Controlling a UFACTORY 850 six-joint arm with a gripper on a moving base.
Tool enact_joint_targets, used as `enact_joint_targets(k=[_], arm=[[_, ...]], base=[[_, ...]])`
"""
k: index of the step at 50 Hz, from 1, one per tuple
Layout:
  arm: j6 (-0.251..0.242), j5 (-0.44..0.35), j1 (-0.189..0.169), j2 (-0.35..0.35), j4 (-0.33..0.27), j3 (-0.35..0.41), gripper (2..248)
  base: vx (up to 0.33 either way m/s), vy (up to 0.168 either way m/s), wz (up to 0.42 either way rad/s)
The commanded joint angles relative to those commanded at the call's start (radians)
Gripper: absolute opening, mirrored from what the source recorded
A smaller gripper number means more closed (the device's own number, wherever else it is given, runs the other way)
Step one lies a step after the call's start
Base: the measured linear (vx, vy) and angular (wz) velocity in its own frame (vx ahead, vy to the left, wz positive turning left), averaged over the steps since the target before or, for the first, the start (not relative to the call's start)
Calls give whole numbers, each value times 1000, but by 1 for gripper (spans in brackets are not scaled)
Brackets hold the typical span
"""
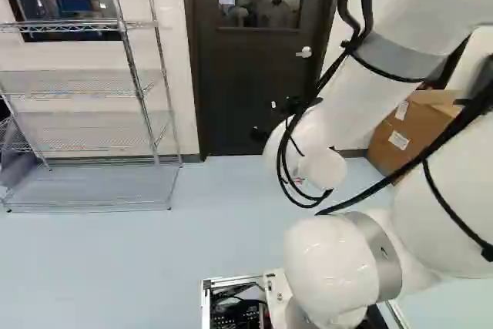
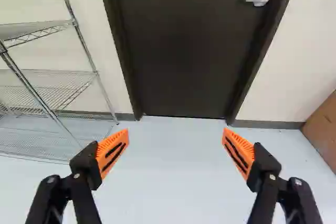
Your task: Open the door and move inside
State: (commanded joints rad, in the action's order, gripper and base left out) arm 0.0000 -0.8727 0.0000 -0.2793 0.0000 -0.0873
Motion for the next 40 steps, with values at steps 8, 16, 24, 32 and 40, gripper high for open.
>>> enact_joint_targets(k=[8,16,24,32,40], arm=[[0,0,0,0,0,0,247],[0,0,0,0,0,0,247],[0,0,0,0,0,0,247],[0,0,0,0,0,0,247],[0,0,0,0,0,0,247]], base=[[12,3,6],[44,3,-8],[109,-44,6],[187,-87,-9],[207,-94,-8]])
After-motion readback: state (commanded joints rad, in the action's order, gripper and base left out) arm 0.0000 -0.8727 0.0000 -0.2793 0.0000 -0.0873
